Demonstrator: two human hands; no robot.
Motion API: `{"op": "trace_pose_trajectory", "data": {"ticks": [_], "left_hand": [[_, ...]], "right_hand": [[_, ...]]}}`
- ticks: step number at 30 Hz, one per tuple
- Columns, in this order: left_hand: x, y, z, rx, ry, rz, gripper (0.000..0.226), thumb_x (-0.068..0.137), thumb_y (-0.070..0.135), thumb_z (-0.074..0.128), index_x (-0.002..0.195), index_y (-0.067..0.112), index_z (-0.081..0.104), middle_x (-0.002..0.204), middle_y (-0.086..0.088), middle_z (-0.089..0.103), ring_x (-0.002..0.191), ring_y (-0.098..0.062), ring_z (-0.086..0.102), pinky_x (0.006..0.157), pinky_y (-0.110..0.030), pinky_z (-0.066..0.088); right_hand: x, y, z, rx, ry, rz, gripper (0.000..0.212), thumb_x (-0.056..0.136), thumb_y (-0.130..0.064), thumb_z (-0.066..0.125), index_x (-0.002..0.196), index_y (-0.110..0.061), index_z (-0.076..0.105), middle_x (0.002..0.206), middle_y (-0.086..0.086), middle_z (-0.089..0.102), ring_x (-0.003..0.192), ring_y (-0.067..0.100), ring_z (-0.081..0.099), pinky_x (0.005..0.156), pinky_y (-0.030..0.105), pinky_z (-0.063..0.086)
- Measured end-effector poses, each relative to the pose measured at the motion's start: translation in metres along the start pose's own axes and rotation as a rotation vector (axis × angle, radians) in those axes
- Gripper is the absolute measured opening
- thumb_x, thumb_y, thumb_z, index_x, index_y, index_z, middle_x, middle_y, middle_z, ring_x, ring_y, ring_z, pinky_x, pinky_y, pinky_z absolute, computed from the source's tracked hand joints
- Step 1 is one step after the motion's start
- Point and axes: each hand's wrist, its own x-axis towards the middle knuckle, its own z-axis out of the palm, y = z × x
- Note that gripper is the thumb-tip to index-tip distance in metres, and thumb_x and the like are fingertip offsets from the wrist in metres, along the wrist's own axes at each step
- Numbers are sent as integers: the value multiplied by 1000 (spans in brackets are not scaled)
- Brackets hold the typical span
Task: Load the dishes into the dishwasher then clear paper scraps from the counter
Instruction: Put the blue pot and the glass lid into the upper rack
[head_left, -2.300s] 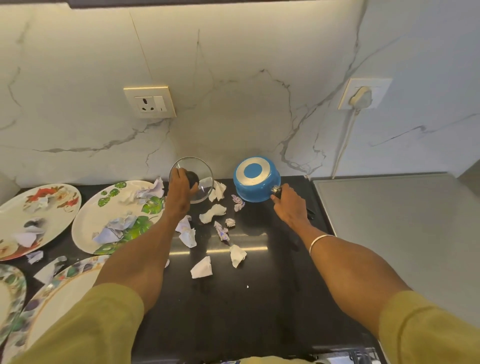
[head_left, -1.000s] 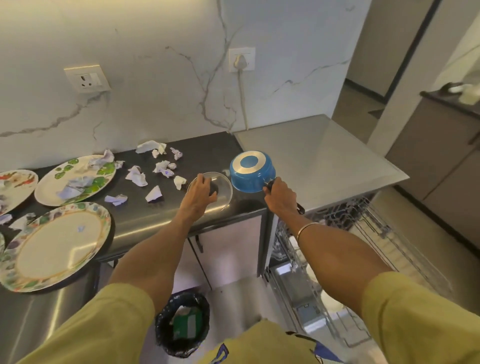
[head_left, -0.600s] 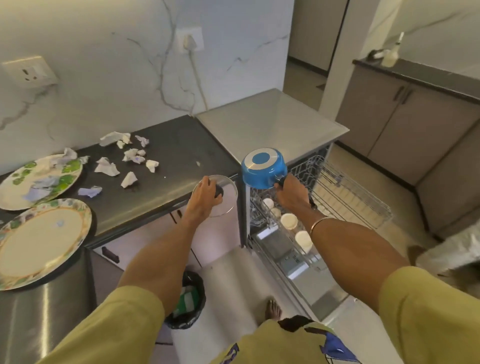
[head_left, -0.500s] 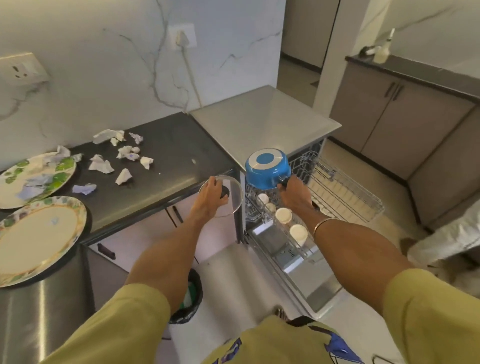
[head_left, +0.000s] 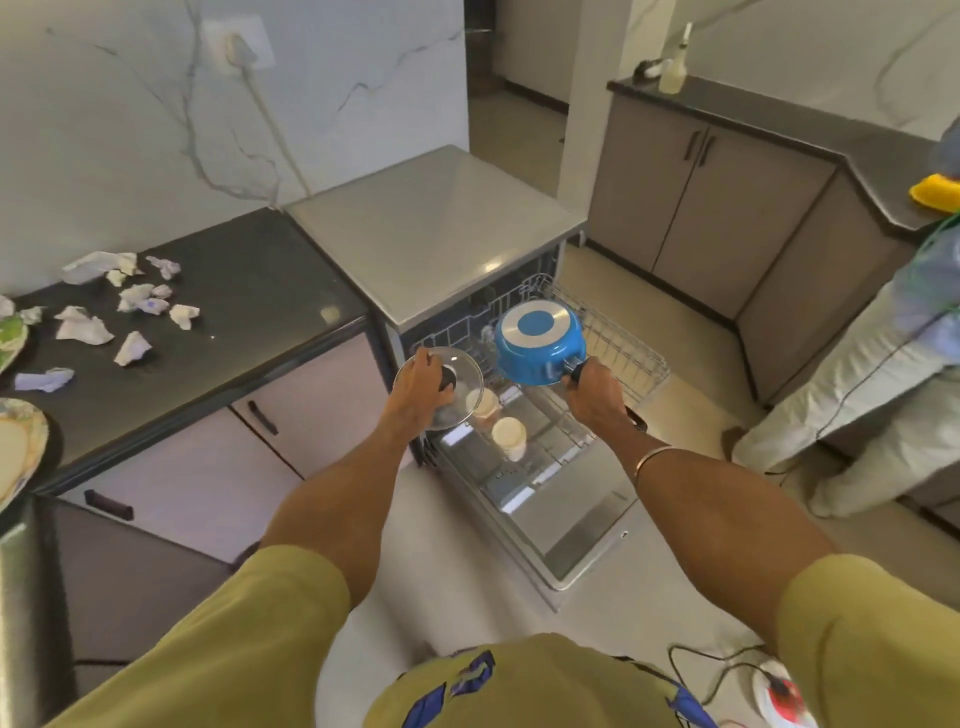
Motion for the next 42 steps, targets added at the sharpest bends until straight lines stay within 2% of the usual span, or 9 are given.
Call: {"op": "trace_pose_trajectory", "data": {"ticks": [3,8,12,15,19,30,33,38,42], "left_hand": [[11,48,24,12,-27,0,46,90,23,65,128,1,50,126,-18,47,110,-34,55,94,-41,50],[31,110,61,-7,-61,1,43,91,25,63,123,-1,50,120,-19,45,101,-38,54,86,-43,46],[38,133,81,-13,-85,-24,40,92,28,63,120,3,50,115,-16,44,96,-35,55,83,-44,51],[49,144,92,11,-109,-36,45,92,30,61,127,5,47,120,-16,44,102,-35,56,89,-46,52],[76,158,105,56,-165,-66,46,94,27,59,131,2,44,128,-19,41,110,-37,52,94,-45,50],[178,184,146,-36,-193,-126,51,88,25,62,131,0,47,128,-19,43,110,-36,53,95,-44,48],[192,186,154,-52,-203,-173,53,86,27,63,130,4,48,130,-17,44,114,-36,52,97,-45,47],[199,191,163,-123,-182,-246,55,85,23,66,134,8,47,136,-14,44,124,-34,47,106,-47,43],[205,191,169,-91,-195,-294,53,83,25,70,129,9,48,132,-9,43,118,-31,49,100,-43,48]], "right_hand": [[5,45,-28,-47,-30,11,31,96,-26,56,115,-2,49,108,17,62,96,37,63,73,41,48],[23,108,-73,-138,-26,-33,30,98,-24,52,117,-1,51,112,17,61,100,36,62,80,40,47],[38,140,-93,-106,-20,1,30,99,-24,52,117,0,49,111,17,61,101,37,63,73,36,42],[53,155,-100,-56,-22,23,30,98,-24,54,117,0,49,111,16,61,100,36,63,72,34,39],[79,170,-103,-27,-26,33,33,98,-28,55,116,-1,49,108,17,61,98,36,63,74,38,45],[198,169,-102,-119,-124,13,37,98,-33,54,115,-1,50,109,16,62,97,34,63,70,34,42],[230,162,-96,-184,-152,-39,38,98,-34,53,115,0,51,109,16,63,99,34,63,76,37,45],[263,142,-77,-87,-216,-39,39,97,-33,55,115,1,49,114,21,60,106,41,59,84,42,44],[290,124,-63,-50,-268,-89,39,95,-34,59,111,0,52,110,20,61,104,41,60,81,41,47]]}}
